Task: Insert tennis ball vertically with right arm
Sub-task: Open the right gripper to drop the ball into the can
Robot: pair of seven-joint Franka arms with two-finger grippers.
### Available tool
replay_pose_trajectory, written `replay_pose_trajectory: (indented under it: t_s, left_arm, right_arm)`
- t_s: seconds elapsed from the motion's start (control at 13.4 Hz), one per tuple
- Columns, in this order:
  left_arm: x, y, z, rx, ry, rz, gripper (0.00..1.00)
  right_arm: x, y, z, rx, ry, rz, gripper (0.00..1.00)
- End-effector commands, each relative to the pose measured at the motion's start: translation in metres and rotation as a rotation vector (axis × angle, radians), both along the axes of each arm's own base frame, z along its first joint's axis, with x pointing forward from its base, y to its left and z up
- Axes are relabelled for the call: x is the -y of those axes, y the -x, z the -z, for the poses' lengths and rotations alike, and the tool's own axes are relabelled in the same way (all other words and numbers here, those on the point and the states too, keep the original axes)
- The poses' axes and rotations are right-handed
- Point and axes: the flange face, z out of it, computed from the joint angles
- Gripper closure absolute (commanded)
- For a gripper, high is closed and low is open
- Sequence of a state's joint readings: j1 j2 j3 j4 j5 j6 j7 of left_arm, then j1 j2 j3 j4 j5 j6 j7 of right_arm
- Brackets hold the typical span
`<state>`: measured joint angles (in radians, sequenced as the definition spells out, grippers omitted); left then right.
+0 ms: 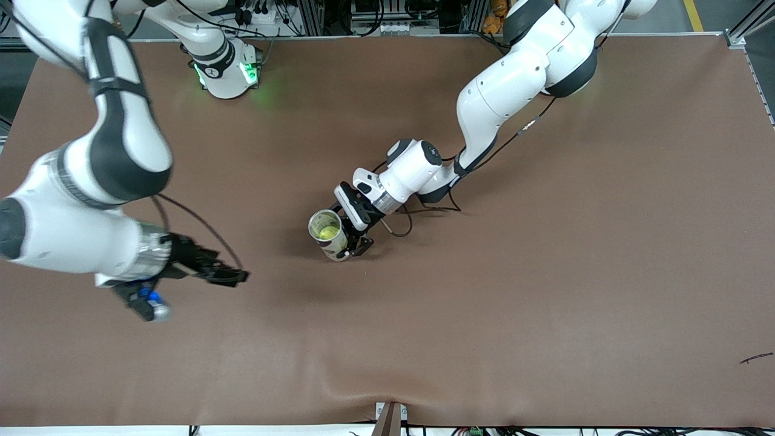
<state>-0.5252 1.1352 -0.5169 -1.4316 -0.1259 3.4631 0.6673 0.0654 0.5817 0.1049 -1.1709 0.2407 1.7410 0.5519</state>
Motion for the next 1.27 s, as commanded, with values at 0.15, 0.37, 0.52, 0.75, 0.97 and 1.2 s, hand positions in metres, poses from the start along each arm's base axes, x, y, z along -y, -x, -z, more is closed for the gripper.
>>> replay_pose_trajectory:
  t_s: [0.15, 0.37, 0.52, 0.75, 0.97, 1.2]
  left_arm:
    - [0.001, 0.001, 0.002, -0.007, 0.013, -0.015, 0.00]
    - [0.002, 0.003, 0.002, -0.020, 0.018, -0.021, 0.00]
    - [-0.003, 0.007, 0.002, -0.076, 0.013, -0.031, 0.00]
    - [-0.002, 0.007, 0.006, -0.101, -0.003, -0.020, 0.00]
    - [-0.014, 0.013, 0.025, -0.143, -0.054, -0.003, 0.00]
    - [-0.043, 0.008, 0.039, -0.165, -0.099, -0.009, 0.00]
  right_arm:
    - [0.072, 0.009, -0.051, 0.099, 0.244, -0.234, 0.00]
    - [0.092, 0.041, -0.108, 0.076, 0.347, -0.258, 0.00]
    - [0.110, 0.079, -0.167, 0.076, 0.354, -0.274, 0.00]
    - [0.120, 0.135, -0.203, 0.055, 0.325, -0.245, 0.00]
    - [0.126, 0.192, -0.203, 0.070, 0.328, -0.245, 0.00]
    - [0.175, 0.199, -0.200, 0.078, 0.248, -0.208, 0.00]
